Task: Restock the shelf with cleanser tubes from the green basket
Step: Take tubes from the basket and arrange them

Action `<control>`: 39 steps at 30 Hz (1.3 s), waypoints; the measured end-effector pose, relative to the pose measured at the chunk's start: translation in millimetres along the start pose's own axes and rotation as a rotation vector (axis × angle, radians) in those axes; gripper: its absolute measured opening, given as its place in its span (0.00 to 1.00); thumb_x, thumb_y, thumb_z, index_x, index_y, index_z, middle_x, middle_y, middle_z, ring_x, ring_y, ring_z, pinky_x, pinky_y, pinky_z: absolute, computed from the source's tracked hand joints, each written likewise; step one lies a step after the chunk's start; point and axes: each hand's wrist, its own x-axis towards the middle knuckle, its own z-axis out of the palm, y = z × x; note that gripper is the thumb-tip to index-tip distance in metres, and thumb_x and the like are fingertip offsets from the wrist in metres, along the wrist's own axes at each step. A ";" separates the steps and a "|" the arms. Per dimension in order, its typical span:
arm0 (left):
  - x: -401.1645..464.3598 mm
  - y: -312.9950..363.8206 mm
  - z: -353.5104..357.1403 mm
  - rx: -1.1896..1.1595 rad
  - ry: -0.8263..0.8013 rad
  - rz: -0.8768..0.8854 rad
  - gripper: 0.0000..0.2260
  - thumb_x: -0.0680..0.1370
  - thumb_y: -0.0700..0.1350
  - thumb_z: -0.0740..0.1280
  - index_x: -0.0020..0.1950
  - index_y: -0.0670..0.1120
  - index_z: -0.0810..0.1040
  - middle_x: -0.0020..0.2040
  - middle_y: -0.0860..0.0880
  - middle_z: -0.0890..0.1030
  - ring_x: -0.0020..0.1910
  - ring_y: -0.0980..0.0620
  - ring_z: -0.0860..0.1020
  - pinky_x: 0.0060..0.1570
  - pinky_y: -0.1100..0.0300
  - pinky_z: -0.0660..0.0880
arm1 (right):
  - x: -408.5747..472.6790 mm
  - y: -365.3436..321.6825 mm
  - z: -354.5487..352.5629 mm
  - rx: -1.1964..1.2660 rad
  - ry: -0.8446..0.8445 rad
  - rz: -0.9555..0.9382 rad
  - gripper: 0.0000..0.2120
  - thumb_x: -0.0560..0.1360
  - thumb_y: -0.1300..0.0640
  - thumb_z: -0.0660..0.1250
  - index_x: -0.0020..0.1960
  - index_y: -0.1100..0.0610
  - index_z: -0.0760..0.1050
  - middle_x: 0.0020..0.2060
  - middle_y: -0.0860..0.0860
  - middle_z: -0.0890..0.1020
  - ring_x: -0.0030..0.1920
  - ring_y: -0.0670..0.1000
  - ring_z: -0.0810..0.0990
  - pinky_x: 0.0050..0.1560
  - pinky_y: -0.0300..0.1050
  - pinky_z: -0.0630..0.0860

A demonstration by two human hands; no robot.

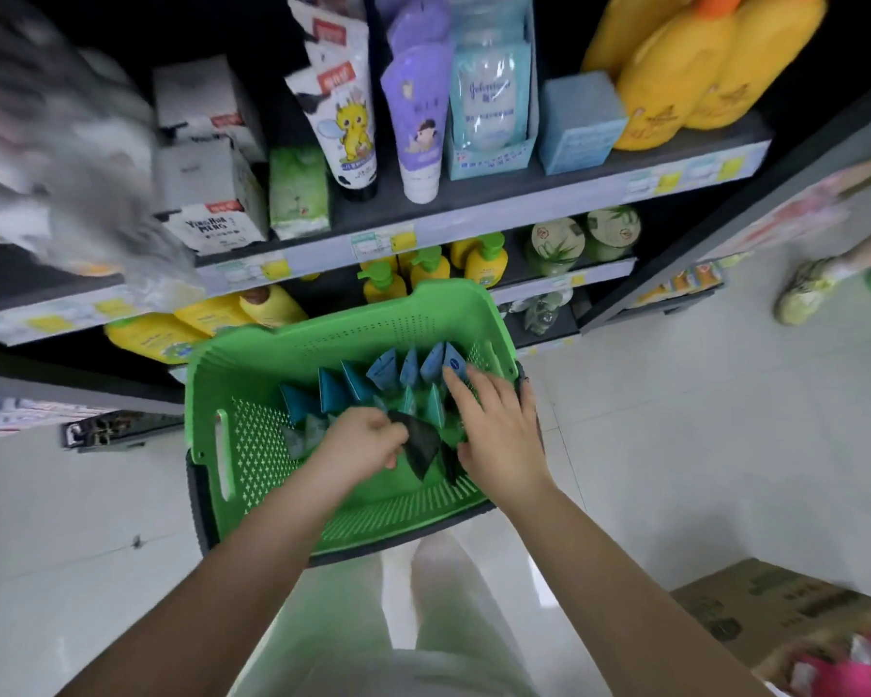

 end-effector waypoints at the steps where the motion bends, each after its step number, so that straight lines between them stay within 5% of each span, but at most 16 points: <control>1: -15.8 11.3 -11.7 -0.038 0.024 0.046 0.12 0.76 0.42 0.62 0.32 0.44 0.75 0.29 0.49 0.76 0.31 0.52 0.73 0.37 0.61 0.69 | 1.1 -5.1 -6.0 0.018 -0.027 -0.024 0.42 0.62 0.65 0.73 0.73 0.53 0.61 0.68 0.55 0.70 0.67 0.58 0.69 0.67 0.66 0.60; 4: -55.4 38.6 -42.7 -0.195 0.099 0.163 0.12 0.75 0.40 0.63 0.31 0.43 0.74 0.24 0.50 0.75 0.27 0.55 0.71 0.31 0.64 0.68 | 4.1 -19.8 -23.7 0.112 -0.035 -0.098 0.42 0.66 0.63 0.71 0.75 0.53 0.56 0.71 0.55 0.65 0.70 0.58 0.64 0.69 0.59 0.59; 9: -102.5 74.7 -80.5 -0.426 0.152 0.338 0.14 0.75 0.36 0.63 0.28 0.42 0.73 0.19 0.51 0.73 0.22 0.58 0.71 0.32 0.69 0.68 | 13.9 -46.7 -70.0 0.528 0.096 -0.018 0.37 0.66 0.55 0.75 0.71 0.57 0.63 0.64 0.53 0.72 0.63 0.54 0.70 0.62 0.49 0.69; 14: -139.5 111.1 -106.7 -0.442 0.197 0.601 0.17 0.77 0.39 0.63 0.27 0.44 0.73 0.22 0.52 0.74 0.28 0.58 0.72 0.32 0.75 0.67 | 24.1 -67.7 -135.9 0.745 0.225 0.032 0.22 0.64 0.55 0.73 0.56 0.52 0.73 0.49 0.50 0.79 0.48 0.51 0.78 0.47 0.49 0.75; 19: -165.9 144.4 -138.1 -0.392 0.294 0.845 0.11 0.75 0.43 0.68 0.33 0.46 0.74 0.30 0.53 0.76 0.32 0.59 0.73 0.36 0.69 0.68 | 28.1 -79.0 -201.6 0.994 0.289 0.054 0.13 0.60 0.53 0.71 0.44 0.45 0.76 0.39 0.44 0.82 0.43 0.44 0.81 0.45 0.47 0.78; 21: -172.4 152.9 -150.5 -0.361 0.360 0.917 0.05 0.72 0.47 0.71 0.38 0.51 0.75 0.35 0.56 0.78 0.36 0.60 0.75 0.40 0.65 0.70 | 28.4 -82.4 -235.7 1.017 0.312 -0.007 0.13 0.62 0.54 0.72 0.46 0.47 0.76 0.39 0.45 0.82 0.42 0.43 0.81 0.45 0.44 0.78; 25: -193.7 179.1 -174.6 -0.269 0.384 1.016 0.14 0.61 0.60 0.67 0.46 0.63 0.75 0.49 0.64 0.79 0.52 0.61 0.78 0.55 0.57 0.74 | 26.6 -93.1 -310.1 1.059 0.356 -0.167 0.20 0.64 0.54 0.73 0.54 0.46 0.72 0.47 0.42 0.82 0.47 0.40 0.80 0.48 0.38 0.77; 29: -224.1 211.3 -200.1 -0.230 0.406 1.201 0.10 0.66 0.49 0.68 0.46 0.55 0.76 0.44 0.63 0.81 0.47 0.62 0.79 0.53 0.57 0.75 | 26.3 -104.9 -376.6 1.098 0.367 -0.334 0.22 0.62 0.56 0.72 0.55 0.49 0.73 0.46 0.42 0.83 0.50 0.41 0.81 0.47 0.40 0.78; 32: -246.8 234.0 -220.7 -0.192 0.464 1.314 0.11 0.66 0.51 0.69 0.47 0.55 0.76 0.46 0.61 0.82 0.47 0.61 0.79 0.52 0.58 0.75 | 22.5 -112.2 -421.4 1.077 0.393 -0.416 0.18 0.66 0.66 0.72 0.50 0.49 0.73 0.40 0.42 0.83 0.44 0.41 0.81 0.41 0.35 0.76; 39: -298.1 282.6 -264.9 -0.065 0.616 1.381 0.08 0.72 0.52 0.69 0.45 0.62 0.72 0.45 0.58 0.80 0.48 0.61 0.78 0.51 0.57 0.76 | 14.3 -131.3 -508.0 1.002 0.404 -0.479 0.21 0.63 0.54 0.68 0.56 0.48 0.74 0.49 0.49 0.83 0.50 0.52 0.82 0.45 0.50 0.79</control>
